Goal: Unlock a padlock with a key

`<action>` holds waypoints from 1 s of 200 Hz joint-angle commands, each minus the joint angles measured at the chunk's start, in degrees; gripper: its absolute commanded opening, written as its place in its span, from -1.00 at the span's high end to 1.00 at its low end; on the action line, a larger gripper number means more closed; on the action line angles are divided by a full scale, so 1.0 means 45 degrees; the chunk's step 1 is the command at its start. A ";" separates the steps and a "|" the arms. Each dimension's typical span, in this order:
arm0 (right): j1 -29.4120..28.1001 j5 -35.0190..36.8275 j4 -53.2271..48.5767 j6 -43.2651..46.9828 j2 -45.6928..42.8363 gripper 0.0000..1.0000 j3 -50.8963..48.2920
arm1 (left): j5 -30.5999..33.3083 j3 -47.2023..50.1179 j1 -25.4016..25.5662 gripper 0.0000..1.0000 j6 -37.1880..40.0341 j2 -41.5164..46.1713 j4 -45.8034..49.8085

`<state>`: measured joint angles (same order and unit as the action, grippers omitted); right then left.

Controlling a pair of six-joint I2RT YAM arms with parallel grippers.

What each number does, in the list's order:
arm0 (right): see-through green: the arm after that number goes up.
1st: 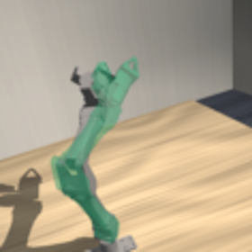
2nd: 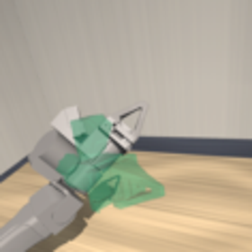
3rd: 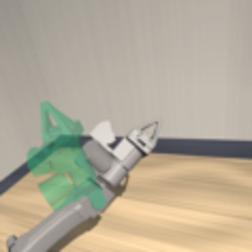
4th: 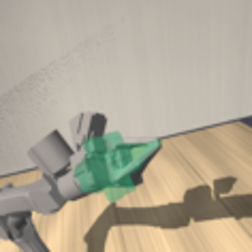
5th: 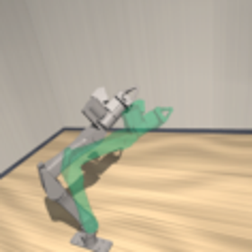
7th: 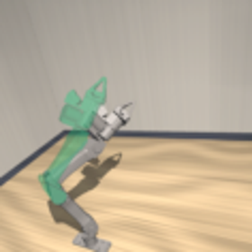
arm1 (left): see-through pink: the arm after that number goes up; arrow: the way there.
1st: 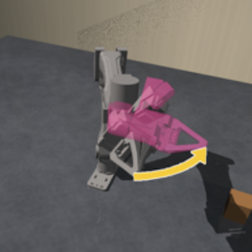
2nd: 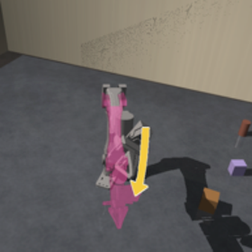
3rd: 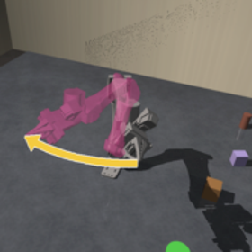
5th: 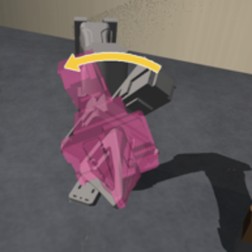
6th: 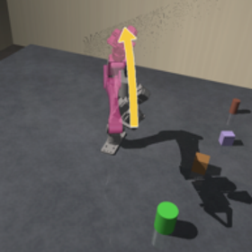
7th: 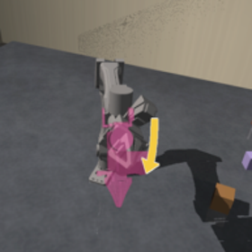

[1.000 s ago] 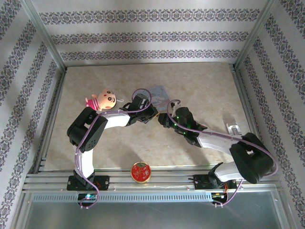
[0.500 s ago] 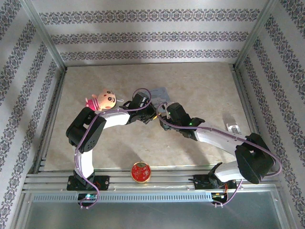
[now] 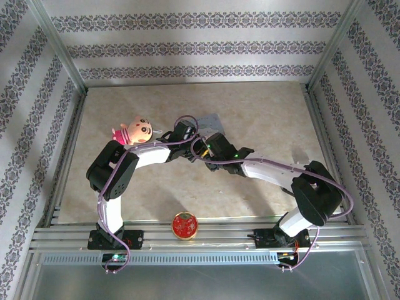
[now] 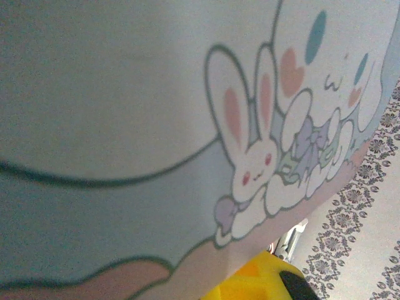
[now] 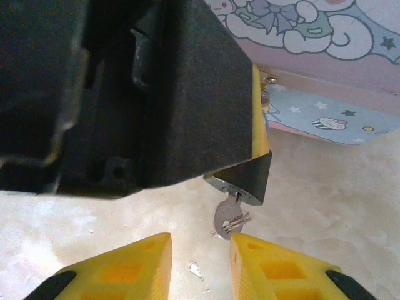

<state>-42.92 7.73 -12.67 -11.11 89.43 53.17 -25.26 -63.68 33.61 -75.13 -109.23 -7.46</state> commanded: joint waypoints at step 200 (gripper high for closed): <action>-0.0639 0.2964 0.1146 -0.0036 0.1752 0.62 0.0627 | -0.1282 0.0048 -0.0063 1.00 -0.0747 0.0030 0.0583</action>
<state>-45.15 19.25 -10.87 -10.70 95.79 55.79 -25.71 -63.77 33.34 -75.50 -109.23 -7.66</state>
